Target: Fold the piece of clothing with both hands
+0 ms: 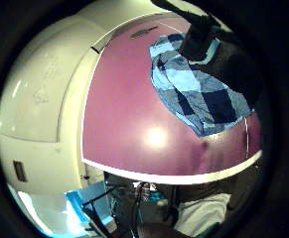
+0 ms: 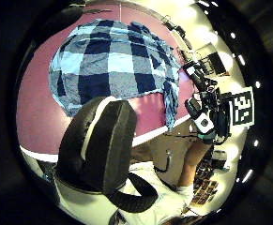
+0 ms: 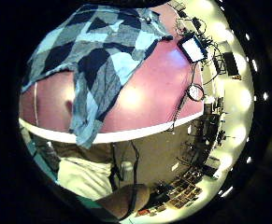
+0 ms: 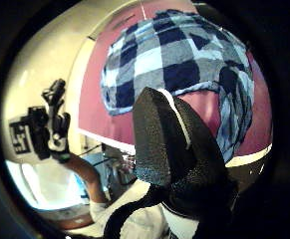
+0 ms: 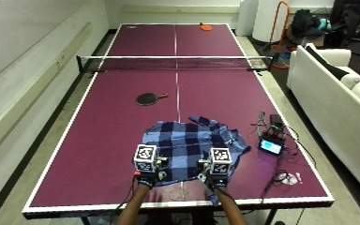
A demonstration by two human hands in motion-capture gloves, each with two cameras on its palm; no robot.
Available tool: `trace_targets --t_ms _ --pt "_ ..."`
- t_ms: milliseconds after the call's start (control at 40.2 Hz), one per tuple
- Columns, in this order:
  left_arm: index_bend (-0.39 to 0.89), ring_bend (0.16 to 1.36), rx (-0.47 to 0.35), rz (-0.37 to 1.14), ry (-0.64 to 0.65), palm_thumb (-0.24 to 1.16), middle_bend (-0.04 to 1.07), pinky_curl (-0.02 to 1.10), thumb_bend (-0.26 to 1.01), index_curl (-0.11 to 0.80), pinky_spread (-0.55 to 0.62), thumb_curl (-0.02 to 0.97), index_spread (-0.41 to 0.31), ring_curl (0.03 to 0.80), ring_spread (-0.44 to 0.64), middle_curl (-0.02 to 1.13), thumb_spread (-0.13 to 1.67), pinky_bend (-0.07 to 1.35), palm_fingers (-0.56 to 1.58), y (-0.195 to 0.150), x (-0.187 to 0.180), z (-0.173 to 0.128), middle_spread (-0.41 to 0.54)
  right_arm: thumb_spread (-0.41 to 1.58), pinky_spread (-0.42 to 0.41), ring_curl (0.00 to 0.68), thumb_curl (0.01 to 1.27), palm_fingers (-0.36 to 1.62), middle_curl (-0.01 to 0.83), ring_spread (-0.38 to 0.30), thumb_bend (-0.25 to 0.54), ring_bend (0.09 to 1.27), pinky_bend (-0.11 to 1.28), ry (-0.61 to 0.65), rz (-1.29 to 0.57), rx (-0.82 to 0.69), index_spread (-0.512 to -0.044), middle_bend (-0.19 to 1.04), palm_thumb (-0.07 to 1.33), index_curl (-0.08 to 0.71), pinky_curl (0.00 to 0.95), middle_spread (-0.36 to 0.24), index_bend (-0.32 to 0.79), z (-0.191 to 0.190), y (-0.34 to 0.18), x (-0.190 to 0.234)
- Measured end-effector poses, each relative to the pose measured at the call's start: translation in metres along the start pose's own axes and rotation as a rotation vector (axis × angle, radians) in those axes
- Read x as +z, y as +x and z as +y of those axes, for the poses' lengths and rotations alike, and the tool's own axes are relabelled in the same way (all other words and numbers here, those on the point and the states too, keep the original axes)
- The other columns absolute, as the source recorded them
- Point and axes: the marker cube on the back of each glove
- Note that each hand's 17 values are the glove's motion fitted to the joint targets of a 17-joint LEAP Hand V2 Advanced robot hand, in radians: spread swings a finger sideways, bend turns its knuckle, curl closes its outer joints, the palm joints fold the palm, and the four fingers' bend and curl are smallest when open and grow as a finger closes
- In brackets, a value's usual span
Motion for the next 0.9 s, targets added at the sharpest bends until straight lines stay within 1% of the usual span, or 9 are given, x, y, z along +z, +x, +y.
trace_targets --t_ms 25,75,124,199,299,448,647,772,896 --pt "0.15 0.46 0.001 -0.001 -0.001 0.09 0.19 0.09 0.05 0.043 0.13 0.019 -0.055 0.091 0.08 0.05 0.43 0.41 0.57 0.000 0.000 0.000 -0.004 0.44 0.120 0.032 0.04 0.33 0.055 0.050 0.180 0.22 0.33 -0.004 -0.001 0.001 -0.189 0.22 0.27 0.068 0.072 -0.023 0.24 0.001 0.000 0.000" --pt "0.14 0.49 0.004 -0.005 -0.006 0.10 0.18 0.14 0.05 0.069 0.16 0.030 -0.069 0.140 0.10 0.09 0.57 0.44 0.54 0.001 0.001 0.001 -0.005 0.60 0.151 0.056 0.05 0.32 0.080 0.064 0.194 0.22 0.34 -0.017 -0.003 0.006 -0.236 0.21 0.30 0.105 0.106 -0.028 0.24 0.003 0.000 -0.001" --pt "0.14 0.50 0.009 -0.013 -0.015 0.11 0.18 0.18 0.05 0.091 0.18 0.041 -0.079 0.174 0.12 0.12 0.68 0.45 0.52 0.001 0.004 0.000 -0.006 0.72 0.174 0.075 0.06 0.31 0.102 0.075 0.200 0.22 0.35 -0.024 -0.004 0.007 -0.271 0.21 0.31 0.135 0.133 -0.033 0.23 0.004 0.001 -0.002" --pt "0.14 0.52 0.016 -0.011 -0.029 0.11 0.18 0.21 0.04 0.117 0.21 0.058 -0.090 0.204 0.14 0.15 0.81 0.46 0.50 0.002 0.006 -0.001 -0.007 0.88 0.201 0.094 0.08 0.30 0.129 0.088 0.200 0.21 0.35 -0.014 -0.011 -0.005 -0.310 0.21 0.33 0.169 0.157 -0.038 0.22 0.002 0.001 -0.004" --pt "0.15 0.54 0.020 0.002 -0.043 0.11 0.18 0.24 0.03 0.146 0.24 0.079 -0.099 0.225 0.15 0.18 0.93 0.47 0.48 0.004 0.002 0.002 -0.008 1.02 0.223 0.112 0.10 0.29 0.160 0.100 0.193 0.21 0.33 -0.004 -0.002 -0.002 -0.341 0.20 0.33 0.203 0.180 -0.042 0.20 0.008 0.001 -0.013" --pt "0.14 0.55 0.028 -0.002 -0.049 0.11 0.17 0.26 0.01 0.179 0.26 0.108 -0.107 0.245 0.17 0.21 1.04 0.47 0.44 0.004 0.002 0.002 -0.002 1.15 0.241 0.132 0.12 0.27 0.196 0.110 0.173 0.20 0.33 0.002 0.013 -0.019 -0.364 0.19 0.34 0.238 0.209 -0.045 0.18 0.012 0.001 -0.018" --pt "0.14 0.56 0.036 -0.007 -0.045 0.11 0.17 0.29 -0.01 0.211 0.29 0.139 -0.111 0.261 0.18 0.24 1.11 0.47 0.42 0.006 -0.002 0.007 0.002 1.23 0.252 0.159 0.14 0.26 0.232 0.123 0.137 0.20 0.33 -0.005 0.014 -0.016 -0.379 0.19 0.35 0.265 0.242 -0.044 0.16 0.018 0.001 -0.025" --pt "0.14 0.57 0.048 -0.002 -0.043 0.11 0.17 0.31 -0.02 0.227 0.30 0.155 -0.112 0.270 0.18 0.26 1.13 0.48 0.41 0.009 -0.001 0.009 0.003 1.25 0.256 0.172 0.16 0.24 0.251 0.127 0.112 0.20 0.33 -0.011 0.022 -0.007 -0.384 0.19 0.35 0.275 0.260 -0.042 0.16 0.018 0.006 -0.020" --pt "0.14 0.58 0.052 -0.010 -0.062 0.11 0.17 0.32 -0.02 0.241 0.30 0.168 -0.112 0.277 0.18 0.27 1.14 0.47 0.40 0.011 0.014 0.006 0.004 1.26 0.257 0.185 0.17 0.23 0.266 0.129 0.088 0.21 0.35 -0.045 0.035 0.021 -0.382 0.19 0.35 0.278 0.277 -0.039 0.15 0.014 0.017 -0.004"
